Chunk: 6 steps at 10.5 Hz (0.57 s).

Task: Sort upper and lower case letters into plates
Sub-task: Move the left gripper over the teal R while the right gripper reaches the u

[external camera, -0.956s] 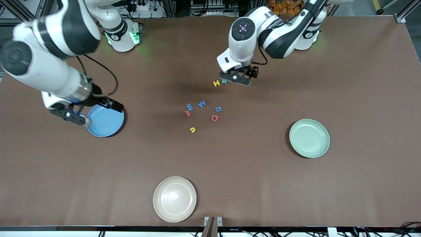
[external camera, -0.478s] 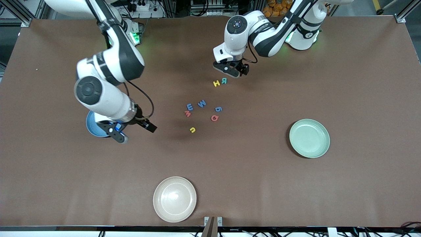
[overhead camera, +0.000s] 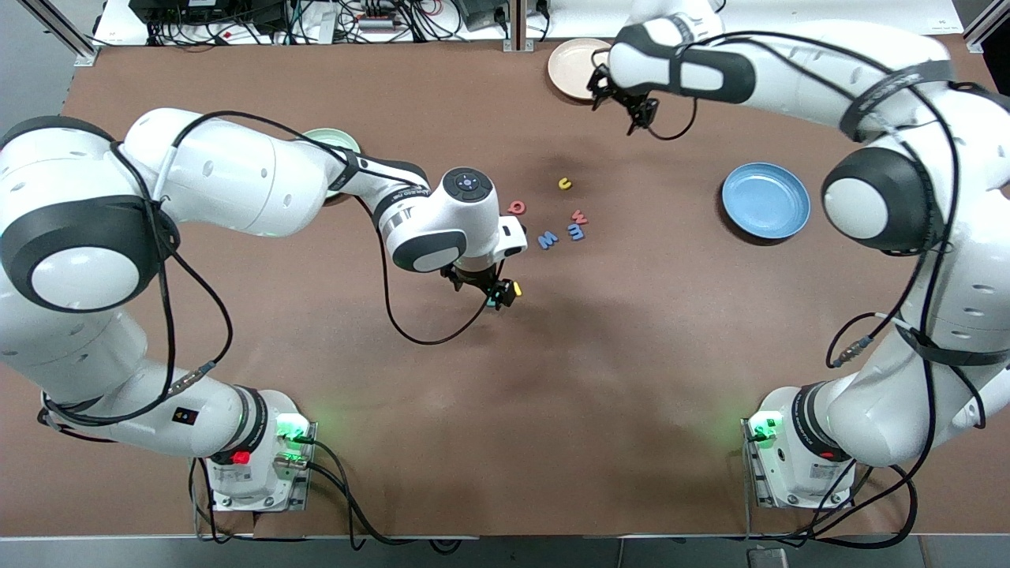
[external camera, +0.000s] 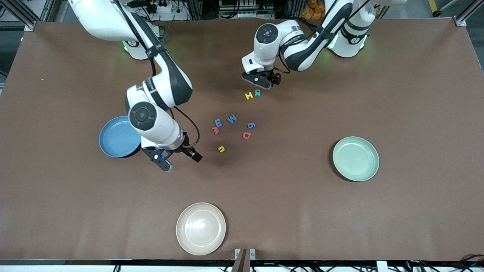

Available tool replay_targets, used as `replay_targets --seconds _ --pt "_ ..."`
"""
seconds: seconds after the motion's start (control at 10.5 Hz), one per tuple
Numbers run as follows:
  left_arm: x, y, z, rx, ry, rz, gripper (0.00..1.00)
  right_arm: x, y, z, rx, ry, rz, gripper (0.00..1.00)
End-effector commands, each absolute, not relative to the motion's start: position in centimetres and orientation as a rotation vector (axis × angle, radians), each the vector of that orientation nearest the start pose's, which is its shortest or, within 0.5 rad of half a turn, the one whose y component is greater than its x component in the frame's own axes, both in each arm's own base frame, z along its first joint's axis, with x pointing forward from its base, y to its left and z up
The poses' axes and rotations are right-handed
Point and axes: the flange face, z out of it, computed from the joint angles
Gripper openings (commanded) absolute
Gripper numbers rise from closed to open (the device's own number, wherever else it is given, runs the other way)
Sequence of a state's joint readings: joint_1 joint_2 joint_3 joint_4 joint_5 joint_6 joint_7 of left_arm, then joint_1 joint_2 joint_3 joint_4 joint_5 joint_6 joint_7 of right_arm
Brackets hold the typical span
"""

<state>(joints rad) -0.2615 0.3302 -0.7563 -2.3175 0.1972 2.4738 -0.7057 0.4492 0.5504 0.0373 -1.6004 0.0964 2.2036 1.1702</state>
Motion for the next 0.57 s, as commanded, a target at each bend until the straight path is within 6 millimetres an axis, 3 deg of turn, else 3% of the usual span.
replay_targets --seconds 0.0,0.1,0.48 --pt "26.1 -44.9 21.7 -3.113 0.63 0.203 0.97 61.8 35.4 29.0 -2.751 1.221 0.025 1.0" --pt "26.2 -44.8 20.8 -3.094 0.621 0.189 0.92 61.4 36.8 27.9 -2.749 1.228 0.021 1.0" --pt "27.0 -44.6 19.2 -3.099 0.497 0.187 0.9 60.5 40.2 24.1 -2.74 1.301 0.06 1.0"
